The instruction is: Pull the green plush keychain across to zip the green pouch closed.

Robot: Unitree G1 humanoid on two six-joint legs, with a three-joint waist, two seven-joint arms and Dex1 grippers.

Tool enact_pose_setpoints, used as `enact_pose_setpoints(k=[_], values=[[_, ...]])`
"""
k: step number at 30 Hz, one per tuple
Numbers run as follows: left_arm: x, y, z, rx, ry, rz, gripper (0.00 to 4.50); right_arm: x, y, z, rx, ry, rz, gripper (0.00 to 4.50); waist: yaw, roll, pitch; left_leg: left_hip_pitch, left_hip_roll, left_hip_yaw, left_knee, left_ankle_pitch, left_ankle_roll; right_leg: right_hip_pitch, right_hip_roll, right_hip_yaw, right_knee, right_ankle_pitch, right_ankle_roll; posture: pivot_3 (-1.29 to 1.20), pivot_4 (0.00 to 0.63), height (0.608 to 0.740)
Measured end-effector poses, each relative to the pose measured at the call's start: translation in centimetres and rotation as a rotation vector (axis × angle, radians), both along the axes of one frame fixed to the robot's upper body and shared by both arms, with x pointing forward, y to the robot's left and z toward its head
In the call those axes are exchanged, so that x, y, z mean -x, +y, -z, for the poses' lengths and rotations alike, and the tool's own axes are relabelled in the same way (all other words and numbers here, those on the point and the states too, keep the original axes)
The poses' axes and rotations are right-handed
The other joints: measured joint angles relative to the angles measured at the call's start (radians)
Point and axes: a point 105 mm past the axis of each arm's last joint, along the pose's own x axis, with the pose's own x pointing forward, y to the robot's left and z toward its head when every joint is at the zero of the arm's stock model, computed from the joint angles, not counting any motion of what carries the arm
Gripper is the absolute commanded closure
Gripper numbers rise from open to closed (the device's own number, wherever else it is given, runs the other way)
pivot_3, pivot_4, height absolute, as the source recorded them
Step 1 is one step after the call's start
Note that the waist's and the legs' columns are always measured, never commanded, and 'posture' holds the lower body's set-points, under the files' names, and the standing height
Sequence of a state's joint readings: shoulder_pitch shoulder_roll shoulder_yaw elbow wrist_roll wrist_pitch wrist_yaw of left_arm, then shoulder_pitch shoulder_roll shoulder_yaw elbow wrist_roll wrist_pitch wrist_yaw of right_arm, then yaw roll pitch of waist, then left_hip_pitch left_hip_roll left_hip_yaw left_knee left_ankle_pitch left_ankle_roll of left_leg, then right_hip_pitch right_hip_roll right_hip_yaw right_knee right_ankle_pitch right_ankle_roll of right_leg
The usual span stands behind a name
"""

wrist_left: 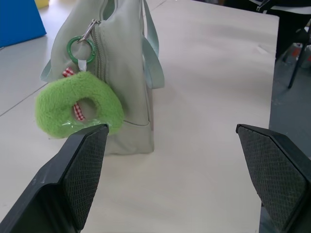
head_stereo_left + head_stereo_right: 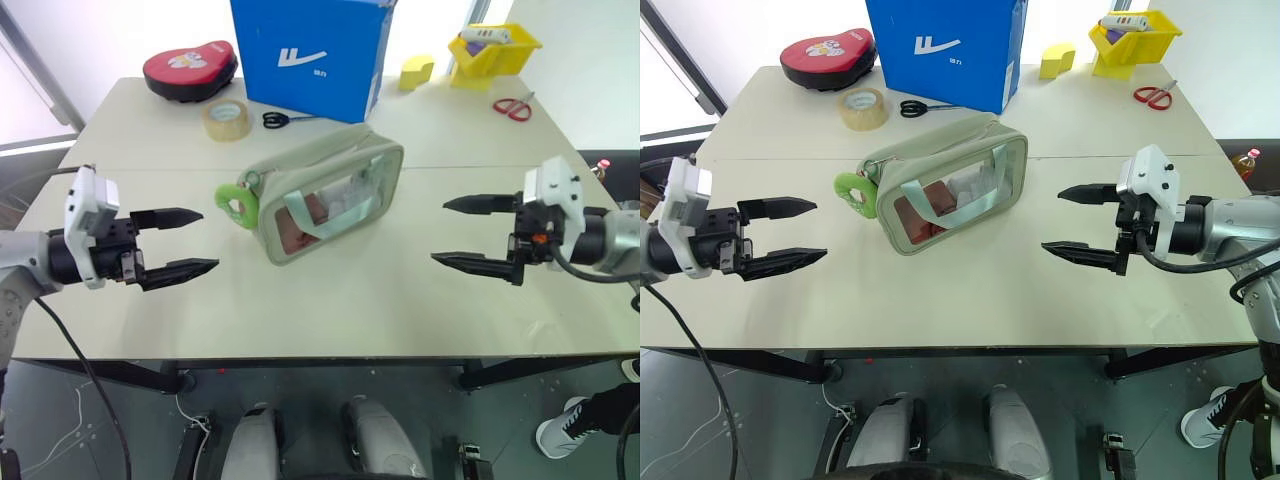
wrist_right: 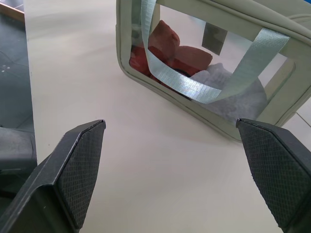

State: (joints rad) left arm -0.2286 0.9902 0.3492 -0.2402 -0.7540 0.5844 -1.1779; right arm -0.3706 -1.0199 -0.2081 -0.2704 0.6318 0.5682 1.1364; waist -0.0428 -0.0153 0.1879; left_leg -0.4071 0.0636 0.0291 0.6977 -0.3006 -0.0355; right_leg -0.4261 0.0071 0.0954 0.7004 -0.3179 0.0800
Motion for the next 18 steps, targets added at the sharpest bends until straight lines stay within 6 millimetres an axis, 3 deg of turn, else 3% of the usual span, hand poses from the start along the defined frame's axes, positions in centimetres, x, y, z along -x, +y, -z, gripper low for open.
enact_pose_setpoints(k=[18], values=[[-0.14,-0.06,-0.47,0.007,0.001,-0.01,0.02,-0.31,0.13,0.52,0.0,0.005,-0.003,0.0,0.0,0.0,0.0,0.0,0.0,0.0,0.0,0.0,0.0,0.0,0.0,0.0,0.0,0.0,0.0,0.0,0.15,0.737]])
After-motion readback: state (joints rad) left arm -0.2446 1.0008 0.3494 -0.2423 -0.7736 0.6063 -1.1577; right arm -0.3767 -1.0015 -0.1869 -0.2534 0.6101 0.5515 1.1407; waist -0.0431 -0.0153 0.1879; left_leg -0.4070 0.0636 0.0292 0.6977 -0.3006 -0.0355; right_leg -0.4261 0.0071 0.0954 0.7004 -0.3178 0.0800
